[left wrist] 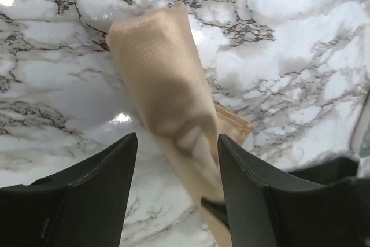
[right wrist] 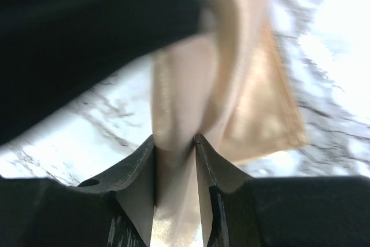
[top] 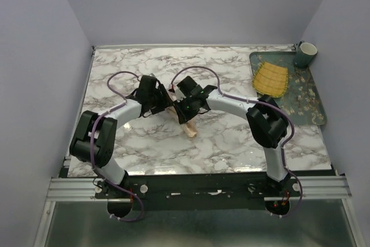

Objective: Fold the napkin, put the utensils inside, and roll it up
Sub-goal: Roll the napkin with the utensil

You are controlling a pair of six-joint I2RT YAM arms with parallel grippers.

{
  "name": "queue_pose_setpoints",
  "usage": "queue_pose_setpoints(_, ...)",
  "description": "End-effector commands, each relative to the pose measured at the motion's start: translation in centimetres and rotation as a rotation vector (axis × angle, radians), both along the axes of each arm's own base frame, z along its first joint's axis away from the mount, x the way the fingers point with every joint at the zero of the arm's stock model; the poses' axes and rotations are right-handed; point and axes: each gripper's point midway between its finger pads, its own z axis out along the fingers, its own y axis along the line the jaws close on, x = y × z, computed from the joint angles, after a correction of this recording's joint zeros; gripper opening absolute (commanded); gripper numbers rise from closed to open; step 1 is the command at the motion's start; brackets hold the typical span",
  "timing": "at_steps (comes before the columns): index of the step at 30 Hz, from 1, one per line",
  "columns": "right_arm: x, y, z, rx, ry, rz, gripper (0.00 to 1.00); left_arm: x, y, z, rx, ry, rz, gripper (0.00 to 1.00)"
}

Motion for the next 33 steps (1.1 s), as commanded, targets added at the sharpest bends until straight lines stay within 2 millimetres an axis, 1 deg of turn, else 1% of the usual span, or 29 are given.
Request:
queue_pose_setpoints(1, 0.5, -1.7, -0.6, 0.181, 0.273, -0.060, 0.39, -1.1, 0.5, 2.8, -0.009, -0.050, -0.034, 0.67)
queue_pose_setpoints(3, 0.8, -2.1, -0.1, 0.252, 0.342, -0.057, 0.39, -1.3, 0.5, 3.1, -0.010, -0.056, -0.043, 0.67)
queue_pose_setpoints(4, 0.7, -2.4, -0.6, 0.266, 0.375, -0.060, 0.39, -1.4, 0.2, 3.2, -0.024, -0.054, -0.058, 0.67)
queue_pose_setpoints(5, 0.9, -2.6, -0.4, 0.316, 0.412, -0.047, 0.39, -1.5, 0.0, 3.2, -0.033, -0.050, -0.064, 0.67)
queue_pose_setpoints(6, 0.8, -2.8, -0.7, 0.335, 0.439, -0.042, 0.40, -1.6, -0.1, 3.0, -0.038, -0.042, -0.067, 0.67)
queue_pose_setpoints(7, 0.6, -3.1, -1.4, 0.346, 0.475, -0.044, 0.40, -1.6, -0.4, 3.0, -0.043, -0.044, -0.073, 0.67)
queue_pose_setpoints(8, 0.7, -3.2, -1.4, 0.388, 0.504, -0.039, 0.40, -1.5, -0.5, 3.1, -0.045, -0.047, -0.078, 0.67)
queue_pose_setpoints(11, 0.6, -3.7, -1.9, 0.426, 0.541, -0.036, 0.41, -1.3, -0.8, 2.6, -0.043, -0.025, -0.084, 0.67)
queue_pose_setpoints(12, 0.6, -3.7, -2.1, 0.426, 0.543, -0.031, 0.42, -1.4, -1.0, 2.1, -0.045, -0.011, -0.090, 0.67)
queue_pose_setpoints(17, 0.8, -3.7, -1.9, 0.426, 0.531, -0.030, 0.46, -0.8, -1.7, 2.1, -0.063, -0.020, -0.091, 0.66)
queue_pose_setpoints(19, 0.9, -3.6, -1.5, 0.430, 0.524, -0.031, 0.48, -0.6, -2.1, 1.8, -0.077, -0.015, -0.095, 0.66)
queue_pose_setpoints(20, 1.0, -3.7, -1.5, 0.426, 0.519, -0.036, 0.50, -0.5, -2.1, 1.8, -0.081, -0.012, -0.091, 0.65)
queue_pose_setpoints(22, 1.4, -3.9, -1.0, 0.410, 0.486, -0.047, 0.57, -0.4, -2.3, 1.7, -0.081, -0.013, -0.092, 0.65)
queue_pose_setpoints(24, 1.9, -4.7, -1.2, 0.357, 0.446, -0.081, 0.62, -0.5, -2.1, 1.8, -0.078, -0.022, -0.086, 0.65)
queue_pose_setpoints(25, 2.1, -5.0, -0.5, 0.341, 0.414, -0.081, 0.62, -0.5, -2.0, 1.9, -0.073, -0.028, -0.082, 0.65)
queue_pose_setpoints(26, 2.2, -5.7, -0.8, 0.288, 0.399, -0.109, 0.63, -0.6, -1.8, 1.8, -0.069, -0.028, -0.079, 0.65)
queue_pose_setpoints(27, 2.3, -6.0, -0.4, 0.272, 0.381, -0.113, 0.65, -0.7, -1.7, 2.1, -0.065, -0.037, -0.078, 0.64)
queue_pose_setpoints(28, 2.7, -6.3, 0.5, 0.264, 0.349, -0.117, 0.67, -0.7, -1.6, 2.2, -0.061, -0.042, -0.073, 0.64)
queue_pose_setpoints(29, 2.8, -6.9, 0.6, 0.226, 0.327, -0.137, 0.68, -0.8, -1.2, 2.0, -0.052, -0.041, -0.062, 0.64)
queue_pose_setpoints(30, 2.8, -7.1, 0.9, 0.212, 0.315, -0.145, 0.71, -0.9, -1.2, 2.3, -0.054, -0.052, -0.057, 0.64)
queue_pose_setpoints(33, 3.0, -7.5, 1.9, 0.168, 0.259, -0.168, 0.78, -1.0, -0.8, 2.4, -0.050, -0.057, -0.032, 0.64)
